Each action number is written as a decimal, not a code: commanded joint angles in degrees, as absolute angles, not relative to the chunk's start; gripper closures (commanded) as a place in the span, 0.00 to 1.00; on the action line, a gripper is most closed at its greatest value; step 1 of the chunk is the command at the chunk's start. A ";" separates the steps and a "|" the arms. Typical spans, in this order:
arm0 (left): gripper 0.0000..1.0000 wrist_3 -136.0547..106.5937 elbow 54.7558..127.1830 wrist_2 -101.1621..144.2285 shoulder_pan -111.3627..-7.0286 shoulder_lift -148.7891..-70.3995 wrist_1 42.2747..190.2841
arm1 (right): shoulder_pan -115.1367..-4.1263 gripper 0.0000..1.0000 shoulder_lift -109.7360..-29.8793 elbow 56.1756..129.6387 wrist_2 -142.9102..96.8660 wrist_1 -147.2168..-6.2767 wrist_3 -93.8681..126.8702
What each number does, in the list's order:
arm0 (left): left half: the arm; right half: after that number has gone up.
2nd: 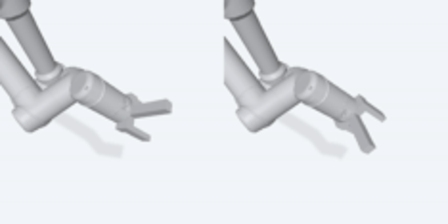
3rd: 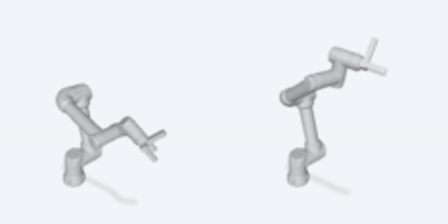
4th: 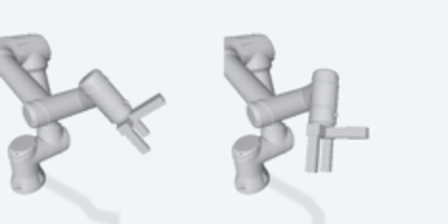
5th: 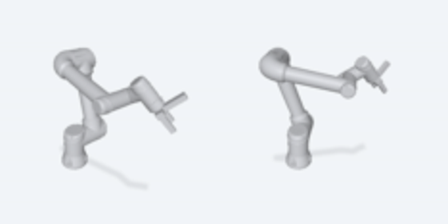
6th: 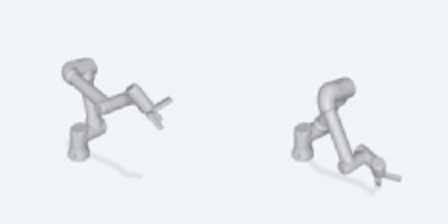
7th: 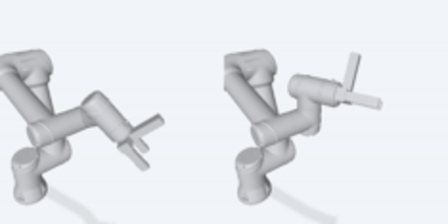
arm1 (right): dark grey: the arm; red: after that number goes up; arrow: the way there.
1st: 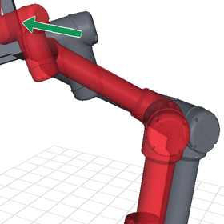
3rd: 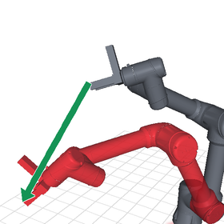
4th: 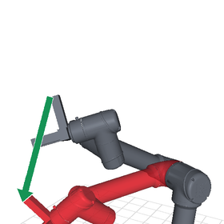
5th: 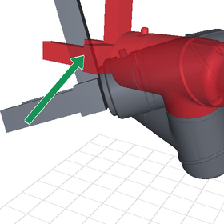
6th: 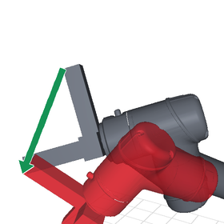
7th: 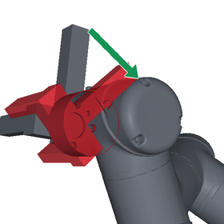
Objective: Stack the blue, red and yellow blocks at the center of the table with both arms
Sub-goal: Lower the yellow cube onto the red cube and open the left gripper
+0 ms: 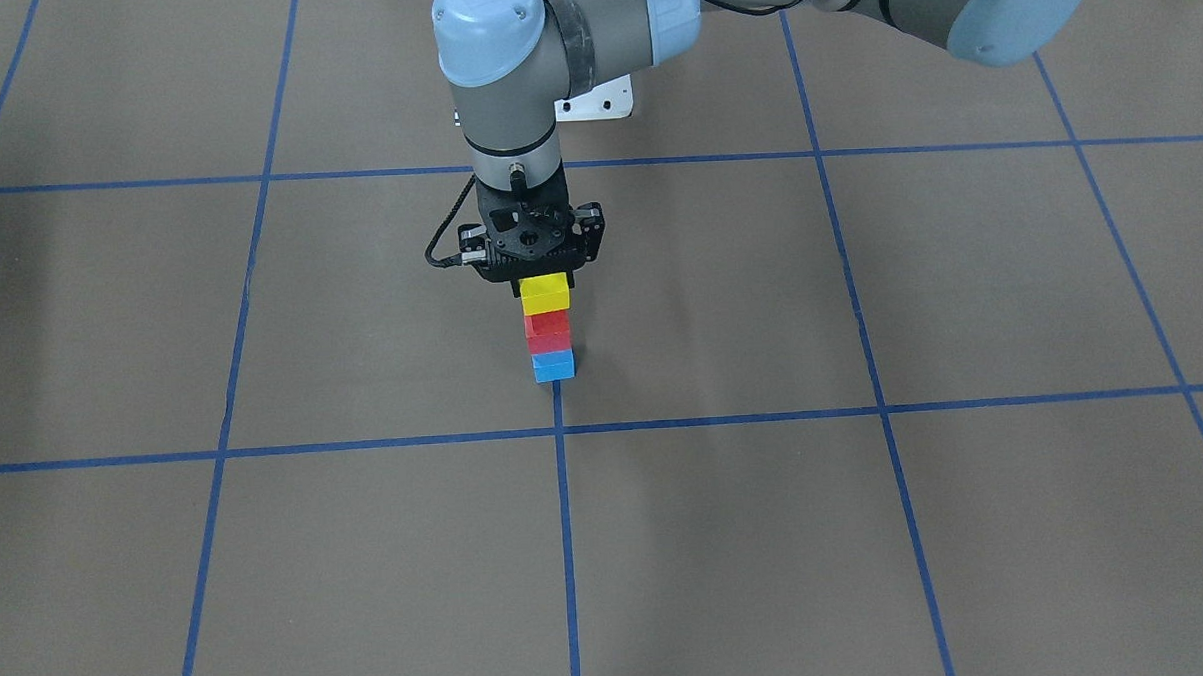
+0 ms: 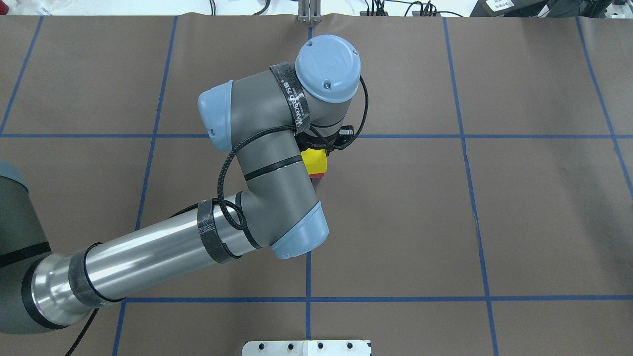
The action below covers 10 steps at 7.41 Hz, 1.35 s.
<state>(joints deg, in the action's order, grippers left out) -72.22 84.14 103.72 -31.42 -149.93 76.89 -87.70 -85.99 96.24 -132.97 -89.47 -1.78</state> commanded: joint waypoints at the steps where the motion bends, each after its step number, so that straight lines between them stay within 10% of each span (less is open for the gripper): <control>1: 1.00 -71.98 83.33 103.62 -31.46 -149.94 78.21 | -87.71 0.01 -85.96 96.24 -132.89 -89.39 -1.84; 10: 1.00 -71.46 82.53 103.54 -32.08 -149.94 79.54 | -87.71 0.01 -85.69 96.24 -132.89 -89.47 -1.84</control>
<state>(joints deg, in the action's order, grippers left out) -71.49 82.96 103.54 -32.01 -149.97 79.06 -87.71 -85.73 96.24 -132.91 -89.40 -1.77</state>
